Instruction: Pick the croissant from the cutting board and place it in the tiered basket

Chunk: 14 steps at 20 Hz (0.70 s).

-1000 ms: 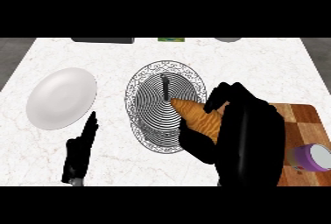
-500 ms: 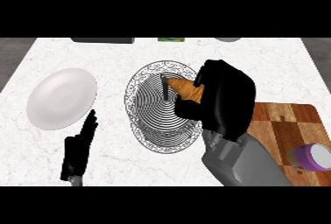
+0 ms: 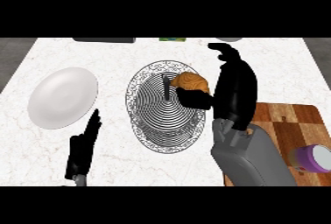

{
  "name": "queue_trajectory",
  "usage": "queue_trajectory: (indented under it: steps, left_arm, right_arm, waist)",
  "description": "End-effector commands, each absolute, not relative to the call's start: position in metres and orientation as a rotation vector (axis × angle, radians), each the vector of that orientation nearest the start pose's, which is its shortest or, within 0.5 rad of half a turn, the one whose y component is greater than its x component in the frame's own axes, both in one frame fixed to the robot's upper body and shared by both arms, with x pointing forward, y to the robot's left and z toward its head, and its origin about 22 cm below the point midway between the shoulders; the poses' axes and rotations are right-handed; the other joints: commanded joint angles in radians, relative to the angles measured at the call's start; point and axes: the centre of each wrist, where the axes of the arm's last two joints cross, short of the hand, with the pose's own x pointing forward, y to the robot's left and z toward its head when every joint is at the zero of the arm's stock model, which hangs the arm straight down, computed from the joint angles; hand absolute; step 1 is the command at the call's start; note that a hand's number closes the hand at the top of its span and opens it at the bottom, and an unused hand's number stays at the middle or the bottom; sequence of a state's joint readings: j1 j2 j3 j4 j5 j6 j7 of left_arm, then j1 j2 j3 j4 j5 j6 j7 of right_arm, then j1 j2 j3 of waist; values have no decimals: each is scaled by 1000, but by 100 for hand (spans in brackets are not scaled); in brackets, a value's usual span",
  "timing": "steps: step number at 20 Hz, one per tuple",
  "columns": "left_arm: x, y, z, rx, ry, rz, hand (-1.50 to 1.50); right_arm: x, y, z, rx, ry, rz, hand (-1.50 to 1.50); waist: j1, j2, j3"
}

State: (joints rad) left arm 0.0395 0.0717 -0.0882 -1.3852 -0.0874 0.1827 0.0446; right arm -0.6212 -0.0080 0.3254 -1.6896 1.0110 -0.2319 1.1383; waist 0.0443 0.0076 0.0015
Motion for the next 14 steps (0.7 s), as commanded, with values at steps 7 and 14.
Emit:
queue_trajectory:
  steps: [7, 14]
  left_arm:
    - [221, 255, -57, 268, -1294, -24, 0]
    - [211, 252, -55, 285, -1267, 34, 0]
  right_arm:
    - [285, -97, 203, -871, -1588, -370, -150]
    - [233, -149, 213, -1011, -1475, -592, -150]
  waist:
    - [-52, -15, -3]
    - [-92, -30, -2]
